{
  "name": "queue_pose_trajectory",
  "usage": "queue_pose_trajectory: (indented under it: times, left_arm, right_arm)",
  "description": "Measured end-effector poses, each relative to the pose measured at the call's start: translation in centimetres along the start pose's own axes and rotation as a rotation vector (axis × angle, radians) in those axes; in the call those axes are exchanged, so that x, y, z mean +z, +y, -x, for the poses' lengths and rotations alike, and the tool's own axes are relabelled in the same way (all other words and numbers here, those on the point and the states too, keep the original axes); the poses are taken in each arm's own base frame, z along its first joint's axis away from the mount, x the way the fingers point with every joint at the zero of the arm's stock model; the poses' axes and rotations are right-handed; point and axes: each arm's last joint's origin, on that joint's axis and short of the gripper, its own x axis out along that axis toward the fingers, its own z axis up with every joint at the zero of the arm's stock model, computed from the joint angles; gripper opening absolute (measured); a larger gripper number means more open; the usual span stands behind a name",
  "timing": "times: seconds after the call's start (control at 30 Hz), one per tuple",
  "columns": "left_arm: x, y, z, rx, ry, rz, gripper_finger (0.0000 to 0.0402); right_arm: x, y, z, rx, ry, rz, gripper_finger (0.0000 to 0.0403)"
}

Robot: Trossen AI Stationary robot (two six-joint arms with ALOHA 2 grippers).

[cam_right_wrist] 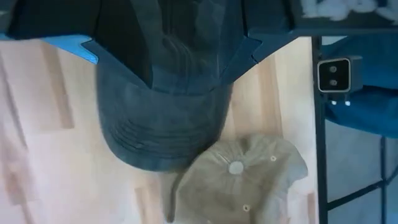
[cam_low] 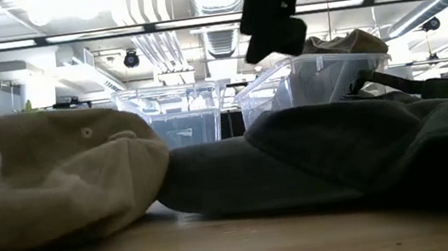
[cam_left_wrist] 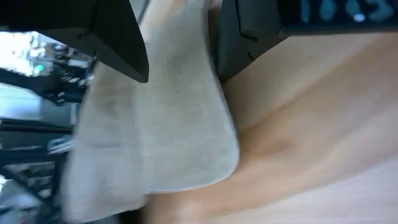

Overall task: Pick & Place hat
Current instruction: Put the brown cap into the right transparent bin

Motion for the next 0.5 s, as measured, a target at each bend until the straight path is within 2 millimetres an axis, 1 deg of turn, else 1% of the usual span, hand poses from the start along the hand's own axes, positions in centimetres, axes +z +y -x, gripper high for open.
queue_pose_trajectory:
  times: [0.17,0.27,0.4,0.5]
  left_arm:
    - [-0.5,-1.6,-0.6,-0.078,-0.027,-0.08,0.0177]
    - [-0.6,-2.0,-1.1,-0.07,-0.046,-0.103,0.0177]
    - [-1.1,-2.6,-1.9,-0.064,-0.055,-0.099,0.0177]
    - [-1.7,-3.5,-2.7,-0.069,-0.068,-0.088,0.0177]
  right_arm:
    - [0.5,0.1,-1.9,0.055,-0.025,0.011,0.0176]
    - [0.9,0.3,-3.1,0.115,-0.05,0.022,0.0176]
    - [1.2,0.4,-3.6,0.153,-0.082,0.039,0.0176]
    - [1.1,0.3,-4.0,0.144,-0.071,0.054,0.0176]
